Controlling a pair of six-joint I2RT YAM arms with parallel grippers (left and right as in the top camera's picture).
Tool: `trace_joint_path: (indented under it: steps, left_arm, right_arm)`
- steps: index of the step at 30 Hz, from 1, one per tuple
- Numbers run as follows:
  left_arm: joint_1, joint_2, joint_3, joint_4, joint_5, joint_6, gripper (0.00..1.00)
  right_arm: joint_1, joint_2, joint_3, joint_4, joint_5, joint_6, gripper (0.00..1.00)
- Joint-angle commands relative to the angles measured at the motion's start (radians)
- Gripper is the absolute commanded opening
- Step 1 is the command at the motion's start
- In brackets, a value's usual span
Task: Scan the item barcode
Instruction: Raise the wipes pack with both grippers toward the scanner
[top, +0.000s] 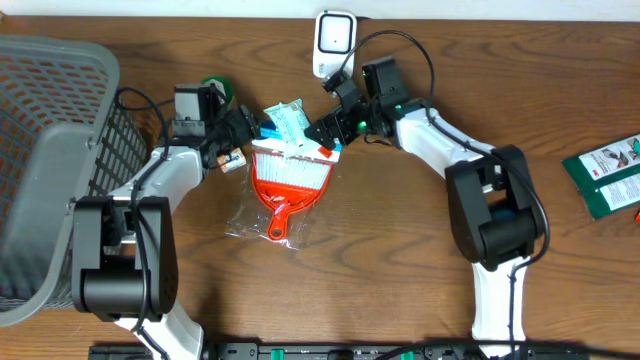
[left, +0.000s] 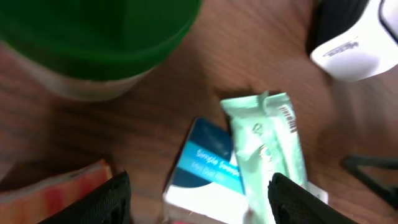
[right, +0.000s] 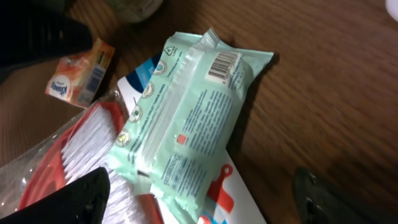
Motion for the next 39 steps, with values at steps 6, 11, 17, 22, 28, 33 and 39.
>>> trace_joint_path:
  steps: [6, 11, 17, 22, 28, 33, 39]
  left_arm:
    - [-0.029, 0.004, 0.043, -0.006, -0.018, 0.0, 0.71]
    - [0.001, 0.004, 0.045, -0.02, -0.061, 0.008, 0.71]
    - [0.076, 0.003, 0.046, -0.037, -0.057, 0.007, 0.71]
    - [0.115, 0.003, 0.046, -0.062, -0.058, 0.008, 0.71]
    - [0.124, 0.0, 0.049, -0.064, -0.058, 0.034, 0.71]
    - [0.124, -0.004, 0.055, -0.064, -0.058, 0.034, 0.71]
    - [0.124, -0.004, 0.056, -0.074, -0.058, 0.034, 0.71]
  right_arm:
    - [0.058, 0.022, 0.031, -0.074, -0.027, -0.091, 0.89]
    - [0.081, 0.071, 0.031, -0.079, -0.003, -0.095, 0.88]
    - [0.087, 0.084, 0.031, -0.093, 0.022, -0.096, 0.87]
    - [0.087, 0.084, 0.031, -0.094, 0.147, -0.065, 0.86]
    - [0.093, 0.084, 0.041, -0.075, 0.156, -0.042, 0.92]
    - [0.117, 0.084, 0.057, -0.069, 0.179, -0.031, 0.94]
    - [0.161, 0.084, 0.057, -0.068, 0.329, -0.032, 0.84]
